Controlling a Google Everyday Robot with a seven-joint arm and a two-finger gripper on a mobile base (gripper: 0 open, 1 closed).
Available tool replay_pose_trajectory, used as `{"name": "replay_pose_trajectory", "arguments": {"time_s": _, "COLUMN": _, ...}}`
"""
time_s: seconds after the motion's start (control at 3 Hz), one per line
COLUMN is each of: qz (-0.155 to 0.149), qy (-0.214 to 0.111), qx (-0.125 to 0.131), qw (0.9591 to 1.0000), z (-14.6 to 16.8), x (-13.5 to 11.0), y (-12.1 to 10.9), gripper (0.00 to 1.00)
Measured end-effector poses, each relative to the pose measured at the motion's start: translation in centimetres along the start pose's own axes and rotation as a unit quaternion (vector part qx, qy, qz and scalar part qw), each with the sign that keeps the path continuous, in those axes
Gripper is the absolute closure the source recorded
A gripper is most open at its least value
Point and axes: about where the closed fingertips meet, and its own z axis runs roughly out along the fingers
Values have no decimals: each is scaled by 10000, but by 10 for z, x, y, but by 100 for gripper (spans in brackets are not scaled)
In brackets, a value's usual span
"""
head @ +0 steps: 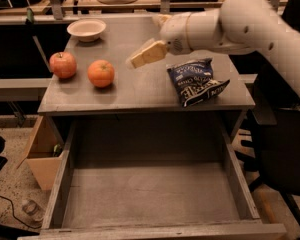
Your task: Place orange into top drawer
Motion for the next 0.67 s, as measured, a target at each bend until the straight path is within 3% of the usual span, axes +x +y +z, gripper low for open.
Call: {"name": "replay_pose_trajectory", "arguments": {"time_s": 0.67, "qz": 28, "qy": 251, "qx": -249, "qw": 9994, "z": 65, "x": 3, "y": 53, "gripper": 0}}
